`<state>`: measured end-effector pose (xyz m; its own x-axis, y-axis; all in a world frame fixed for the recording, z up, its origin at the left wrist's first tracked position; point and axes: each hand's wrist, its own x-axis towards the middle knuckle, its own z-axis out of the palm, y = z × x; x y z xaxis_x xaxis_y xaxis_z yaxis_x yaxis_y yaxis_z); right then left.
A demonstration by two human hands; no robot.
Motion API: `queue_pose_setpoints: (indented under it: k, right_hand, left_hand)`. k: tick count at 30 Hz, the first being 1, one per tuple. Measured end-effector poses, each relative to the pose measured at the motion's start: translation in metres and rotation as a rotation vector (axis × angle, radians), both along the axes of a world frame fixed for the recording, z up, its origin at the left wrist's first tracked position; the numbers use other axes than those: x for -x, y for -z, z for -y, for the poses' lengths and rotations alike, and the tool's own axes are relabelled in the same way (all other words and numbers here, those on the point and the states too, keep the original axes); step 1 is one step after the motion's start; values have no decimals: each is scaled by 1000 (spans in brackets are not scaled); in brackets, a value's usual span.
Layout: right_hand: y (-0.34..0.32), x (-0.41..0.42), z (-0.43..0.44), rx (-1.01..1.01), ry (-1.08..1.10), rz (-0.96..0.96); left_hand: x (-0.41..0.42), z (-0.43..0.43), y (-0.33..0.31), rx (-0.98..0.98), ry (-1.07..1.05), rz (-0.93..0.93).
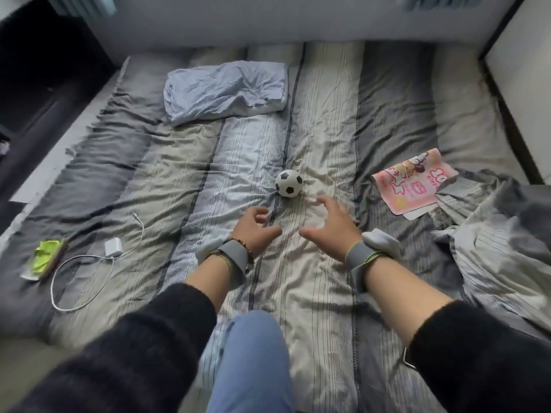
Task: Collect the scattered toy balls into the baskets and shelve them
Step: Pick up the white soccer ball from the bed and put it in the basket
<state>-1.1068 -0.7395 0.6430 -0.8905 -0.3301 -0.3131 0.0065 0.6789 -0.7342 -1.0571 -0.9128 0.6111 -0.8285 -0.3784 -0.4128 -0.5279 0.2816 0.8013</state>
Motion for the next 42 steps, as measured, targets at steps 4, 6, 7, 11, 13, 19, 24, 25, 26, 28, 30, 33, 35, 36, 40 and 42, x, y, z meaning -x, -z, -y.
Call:
queue_pose_setpoints:
  k: [4, 6, 7, 11, 13, 19, 24, 25, 26, 28, 30, 33, 35, 36, 40, 42]
  right_hand:
    - [33, 59, 24, -75, 5, 8]
    - [55, 93, 36, -121, 18, 27]
    - [71, 112, 43, -144, 32, 42]
    - [126, 174, 71, -220, 59, 94]
    - [156, 201, 88, -220, 63, 162]
    - [256, 261, 135, -131, 175, 265]
    - [302, 267, 136, -70, 341, 279]
    - [309, 265, 136, -70, 350, 284]
    - [316, 264, 135, -70, 358, 284]
    - [322, 261, 130, -56, 388, 286]
    - [314, 258, 119, -30, 451, 273]
    - [286, 252, 98, 51, 588, 338]
    - [252, 241, 78, 143, 666, 443]
    - [237, 236, 69, 184, 675, 476]
    - [165, 202, 21, 319, 712, 511]
    - [135, 182, -6, 386, 734, 510]
  left_hand:
    - [74, 34, 45, 5, 47, 71]
    - [117, 49, 78, 24, 84, 126]
    - [141, 56, 99, 37, 115, 157]
    - [217, 80, 163, 61, 163, 208]
    - [245, 88, 196, 80, 166, 191]
    - [307, 115, 289, 254, 248, 230]
    - [335, 91, 322, 320, 359, 165]
    - [337, 86, 327, 326, 365, 161]
    - [339, 82, 329, 346, 367, 157]
    - [338, 77, 329, 363, 348, 129]
    - [331, 69, 318, 303, 325, 92]
    - [310, 54, 288, 147, 313, 35]
    - [291, 36, 258, 33, 349, 12]
    - [282, 28, 243, -1, 375, 2]
    - [244, -20, 164, -85, 461, -72]
    - [225, -45, 125, -94, 513, -124]
